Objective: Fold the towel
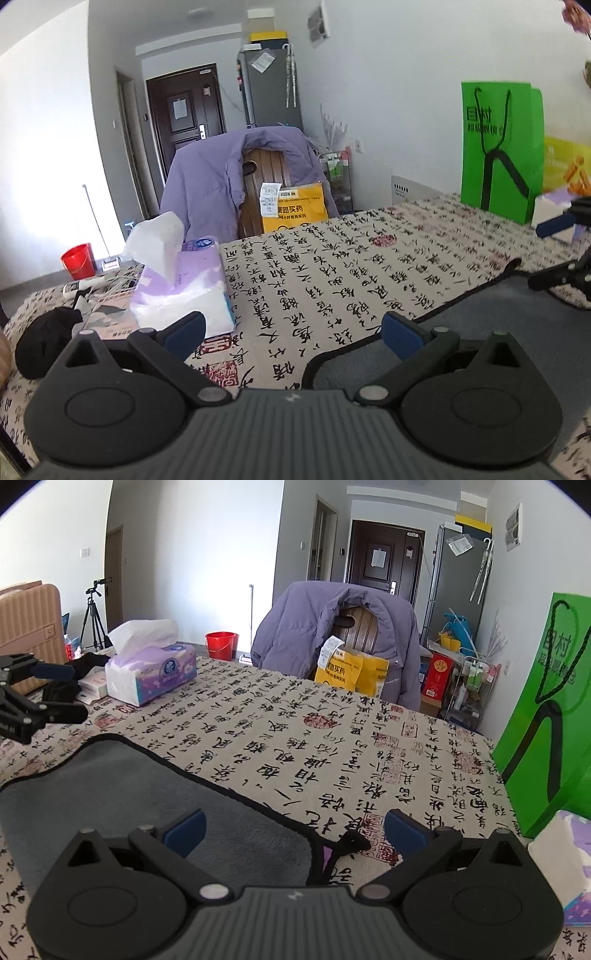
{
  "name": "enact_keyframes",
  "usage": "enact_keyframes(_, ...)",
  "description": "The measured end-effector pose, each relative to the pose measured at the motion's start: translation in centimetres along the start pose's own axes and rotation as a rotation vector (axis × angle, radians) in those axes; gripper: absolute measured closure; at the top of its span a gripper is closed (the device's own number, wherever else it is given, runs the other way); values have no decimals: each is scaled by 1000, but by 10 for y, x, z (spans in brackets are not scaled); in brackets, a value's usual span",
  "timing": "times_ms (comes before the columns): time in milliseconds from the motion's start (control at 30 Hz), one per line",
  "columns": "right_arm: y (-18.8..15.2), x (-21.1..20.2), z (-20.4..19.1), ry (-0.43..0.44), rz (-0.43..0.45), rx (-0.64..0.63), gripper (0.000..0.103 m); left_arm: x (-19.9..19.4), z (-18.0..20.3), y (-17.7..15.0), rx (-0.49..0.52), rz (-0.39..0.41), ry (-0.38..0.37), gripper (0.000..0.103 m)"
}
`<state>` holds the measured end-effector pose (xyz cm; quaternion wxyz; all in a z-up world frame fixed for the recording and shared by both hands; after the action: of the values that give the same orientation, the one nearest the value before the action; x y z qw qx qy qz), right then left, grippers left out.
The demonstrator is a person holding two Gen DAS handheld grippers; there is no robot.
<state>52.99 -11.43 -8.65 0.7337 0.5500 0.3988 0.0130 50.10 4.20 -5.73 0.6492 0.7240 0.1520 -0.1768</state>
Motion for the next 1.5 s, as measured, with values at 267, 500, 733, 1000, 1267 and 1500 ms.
enact_keyframes(267,6,-28,-12,-6,24,-14,0,-30,3,-1,13,6,0,0)
enact_keyframes(500,12,-57,-18,-16,52,-15,0,-57,5,5,20,34,5,0)
enact_keyframes(733,12,-89,-29,-18,71,-19,0,-89,11,8,33,65,15,0)
enact_keyframes(1000,9,-128,-42,-31,96,-21,0,-127,15,9,31,100,18,0)
enact_keyframes(1267,-2,-166,-56,-36,119,-22,0,-169,20,4,33,128,34,0)
enact_keyframes(1500,-14,-201,-71,-34,142,-22,0,-206,25,-4,28,153,47,0)
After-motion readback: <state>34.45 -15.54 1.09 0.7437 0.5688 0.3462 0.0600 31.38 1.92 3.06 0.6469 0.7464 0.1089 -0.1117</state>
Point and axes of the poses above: each gripper's, at about its wrist camera, not at the fingertips, and x roughly the way its jaws point, z to its right, y to its top, the point moved 9 cm from there along x, roughly the way its jaws point, and after that the axes turned 3 degrees about -x, right-handed, at the moved point
